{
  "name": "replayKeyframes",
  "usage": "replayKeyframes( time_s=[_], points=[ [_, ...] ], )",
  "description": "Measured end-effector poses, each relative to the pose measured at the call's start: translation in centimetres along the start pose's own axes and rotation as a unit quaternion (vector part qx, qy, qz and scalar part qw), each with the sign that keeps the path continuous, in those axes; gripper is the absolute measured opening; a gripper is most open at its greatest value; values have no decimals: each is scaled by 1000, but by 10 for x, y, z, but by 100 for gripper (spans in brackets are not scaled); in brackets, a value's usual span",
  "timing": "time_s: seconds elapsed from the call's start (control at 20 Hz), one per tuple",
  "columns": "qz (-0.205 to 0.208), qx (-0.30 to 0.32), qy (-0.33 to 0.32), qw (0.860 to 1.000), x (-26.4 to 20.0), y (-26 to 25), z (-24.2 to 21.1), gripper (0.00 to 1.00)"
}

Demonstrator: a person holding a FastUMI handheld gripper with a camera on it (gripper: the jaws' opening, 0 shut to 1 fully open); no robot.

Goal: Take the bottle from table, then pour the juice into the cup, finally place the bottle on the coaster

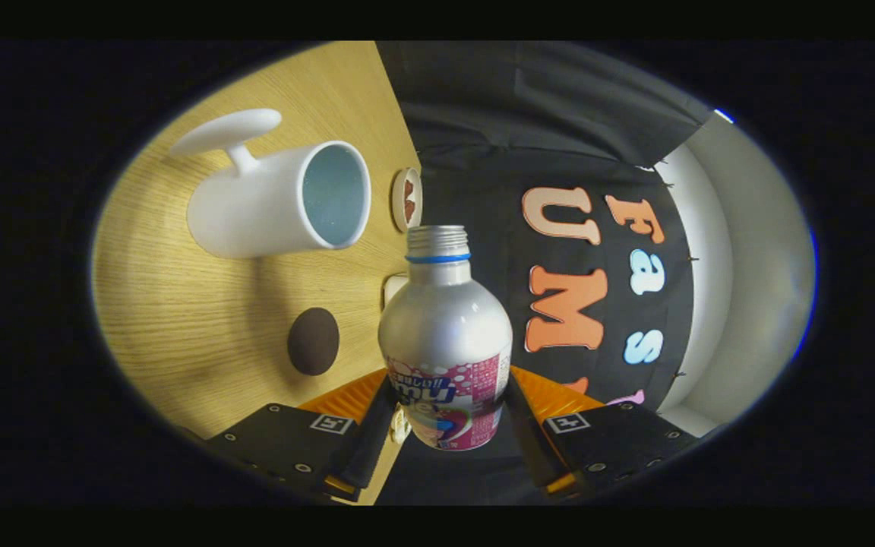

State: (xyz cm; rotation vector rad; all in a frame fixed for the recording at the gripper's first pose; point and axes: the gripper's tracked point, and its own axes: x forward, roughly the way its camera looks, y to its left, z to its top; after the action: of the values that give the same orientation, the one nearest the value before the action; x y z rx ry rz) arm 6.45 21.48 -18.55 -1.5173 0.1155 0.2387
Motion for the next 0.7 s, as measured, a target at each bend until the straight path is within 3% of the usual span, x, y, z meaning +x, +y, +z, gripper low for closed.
replayKeyframes(
  time_s=[0.7],
  points=[
    [6, -58, -3, 998, 4, -2, 1, 77]
  ],
)
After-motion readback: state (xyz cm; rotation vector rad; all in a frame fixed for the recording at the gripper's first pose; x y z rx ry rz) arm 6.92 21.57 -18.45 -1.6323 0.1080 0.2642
